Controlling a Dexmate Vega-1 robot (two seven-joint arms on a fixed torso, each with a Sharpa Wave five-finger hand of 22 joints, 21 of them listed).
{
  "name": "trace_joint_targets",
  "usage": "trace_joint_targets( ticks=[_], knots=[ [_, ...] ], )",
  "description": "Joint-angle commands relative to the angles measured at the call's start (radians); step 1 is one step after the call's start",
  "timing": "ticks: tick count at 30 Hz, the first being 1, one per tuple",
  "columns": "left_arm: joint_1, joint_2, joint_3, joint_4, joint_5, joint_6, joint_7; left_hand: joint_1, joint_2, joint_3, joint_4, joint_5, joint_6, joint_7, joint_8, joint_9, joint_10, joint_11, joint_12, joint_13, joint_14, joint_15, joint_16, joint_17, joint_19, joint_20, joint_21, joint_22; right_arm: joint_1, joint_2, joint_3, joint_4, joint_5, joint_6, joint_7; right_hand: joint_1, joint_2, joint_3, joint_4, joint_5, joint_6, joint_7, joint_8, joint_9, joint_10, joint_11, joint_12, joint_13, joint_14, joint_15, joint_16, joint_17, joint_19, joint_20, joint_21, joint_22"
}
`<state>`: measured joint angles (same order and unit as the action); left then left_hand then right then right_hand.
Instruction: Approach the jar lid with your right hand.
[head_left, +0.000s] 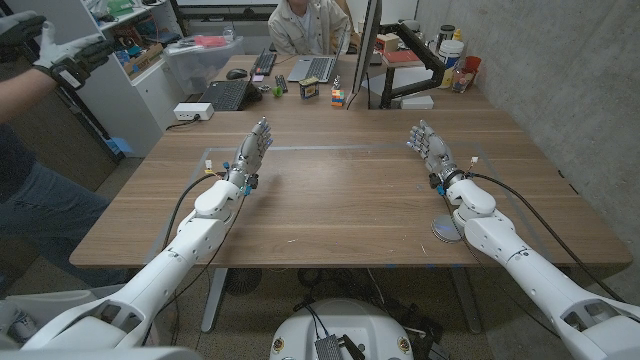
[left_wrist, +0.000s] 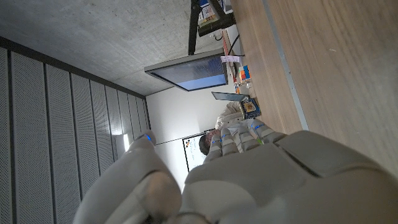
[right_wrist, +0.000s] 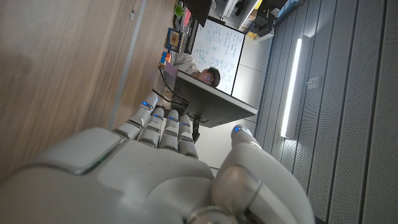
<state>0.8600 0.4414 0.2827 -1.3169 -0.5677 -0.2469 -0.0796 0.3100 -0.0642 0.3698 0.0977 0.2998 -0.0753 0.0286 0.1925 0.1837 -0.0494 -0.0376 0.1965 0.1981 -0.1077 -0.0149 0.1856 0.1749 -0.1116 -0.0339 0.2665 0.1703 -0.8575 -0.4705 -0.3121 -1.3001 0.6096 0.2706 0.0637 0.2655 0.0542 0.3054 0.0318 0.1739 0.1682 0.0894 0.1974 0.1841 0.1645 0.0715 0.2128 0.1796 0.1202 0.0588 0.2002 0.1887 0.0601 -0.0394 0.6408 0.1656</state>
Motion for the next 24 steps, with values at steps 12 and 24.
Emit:
trace_joint_targets(
  ticks=[12,24],
  knots=[
    [0.036,-0.337,-0.383,-0.033,0.376,0.137,-0.266,0.011,0.005,0.005,-0.004,0.004,-0.007,0.0,0.006,0.002,-0.009,-0.004,0.007,0.001,-0.012,0.001,0.002,0.006,-0.009,-0.073,0.001,0.005,-0.06,0.184,0.227,-0.041,-0.207,-0.09,0.125,0.009,0.002,0.005,-0.002,0.006,0.013,-0.006,0.003,0.002,0.013,0.0,0.005,0.003,0.01,-0.007,0.005,0.004,0.011,0.0,-0.003,0.005],
    [0.035,-0.413,-0.465,-0.06,0.471,0.157,-0.334,0.013,0.008,0.004,-0.005,0.002,-0.004,-0.001,0.006,0.002,-0.007,-0.008,0.007,-0.002,-0.012,0.001,0.002,0.006,-0.006,-0.069,-0.004,0.005,-0.075,0.227,0.275,-0.052,-0.257,-0.093,0.16,0.009,0.003,0.004,-0.003,0.005,0.013,-0.009,0.002,0.003,0.019,-0.001,0.006,0.003,0.012,-0.009,0.005,0.004,0.014,0.0,-0.009,0.005]
  ],
)
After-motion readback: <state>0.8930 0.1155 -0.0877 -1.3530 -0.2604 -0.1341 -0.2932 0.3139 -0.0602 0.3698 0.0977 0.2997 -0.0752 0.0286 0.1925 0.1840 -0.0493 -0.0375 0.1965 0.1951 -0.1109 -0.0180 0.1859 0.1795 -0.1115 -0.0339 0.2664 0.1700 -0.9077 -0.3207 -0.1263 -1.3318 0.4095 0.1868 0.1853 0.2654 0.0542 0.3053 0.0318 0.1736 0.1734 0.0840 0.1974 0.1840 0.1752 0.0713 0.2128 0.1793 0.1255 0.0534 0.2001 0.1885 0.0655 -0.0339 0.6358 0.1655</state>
